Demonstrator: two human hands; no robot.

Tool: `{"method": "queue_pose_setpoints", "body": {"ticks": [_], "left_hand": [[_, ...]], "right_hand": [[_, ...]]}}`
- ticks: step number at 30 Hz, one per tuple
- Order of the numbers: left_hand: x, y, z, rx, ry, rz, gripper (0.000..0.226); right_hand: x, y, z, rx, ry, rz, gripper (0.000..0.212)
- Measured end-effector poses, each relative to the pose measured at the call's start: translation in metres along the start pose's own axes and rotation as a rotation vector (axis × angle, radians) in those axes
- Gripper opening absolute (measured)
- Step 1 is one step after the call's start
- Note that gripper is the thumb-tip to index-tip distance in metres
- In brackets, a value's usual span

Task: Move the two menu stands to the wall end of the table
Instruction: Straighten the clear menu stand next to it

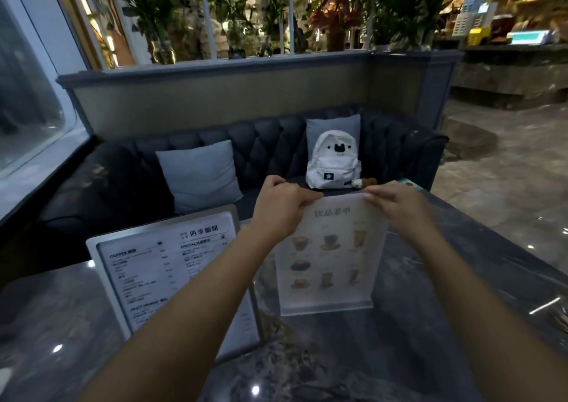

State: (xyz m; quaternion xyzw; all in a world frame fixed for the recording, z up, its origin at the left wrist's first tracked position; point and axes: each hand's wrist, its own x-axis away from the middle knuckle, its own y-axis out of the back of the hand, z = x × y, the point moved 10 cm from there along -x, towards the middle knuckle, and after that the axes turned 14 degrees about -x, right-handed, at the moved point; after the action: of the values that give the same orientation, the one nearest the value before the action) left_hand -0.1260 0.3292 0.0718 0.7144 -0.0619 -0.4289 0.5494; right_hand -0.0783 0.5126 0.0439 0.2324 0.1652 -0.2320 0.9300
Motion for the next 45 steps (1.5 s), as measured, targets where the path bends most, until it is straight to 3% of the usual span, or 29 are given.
{"method": "queue_pose_setpoints", "body": {"ticks": [7, 23, 28, 31, 39, 45], "left_hand": [[0.010, 0.007, -0.008, 0.008, 0.011, -0.024, 0.030], [0.011, 0.008, -0.011, -0.033, 0.025, -0.023, 0.030], [0.017, 0.006, -0.008, -0.074, -0.045, 0.037, 0.039], [0.027, 0.017, -0.004, -0.144, -0.103, -0.035, 0.038], [0.055, 0.061, 0.067, -0.095, 0.133, -0.168, 0.045], [0.091, 0.080, 0.136, -0.206, 0.303, -0.138, 0.038]], "right_hand": [[-0.024, -0.014, -0.006, 0.033, -0.007, 0.135, 0.025], [-0.026, -0.012, -0.010, 0.035, 0.025, 0.147, 0.025], [-0.027, -0.012, -0.003, 0.263, 0.018, 0.209, 0.028], [-0.024, -0.016, 0.010, 0.484, 0.094, 0.227, 0.031], [-0.007, -0.066, 0.086, 0.395, 0.299, 0.287, 0.036], [0.012, -0.140, 0.134, 0.352, 0.383, 0.369, 0.036]]}}
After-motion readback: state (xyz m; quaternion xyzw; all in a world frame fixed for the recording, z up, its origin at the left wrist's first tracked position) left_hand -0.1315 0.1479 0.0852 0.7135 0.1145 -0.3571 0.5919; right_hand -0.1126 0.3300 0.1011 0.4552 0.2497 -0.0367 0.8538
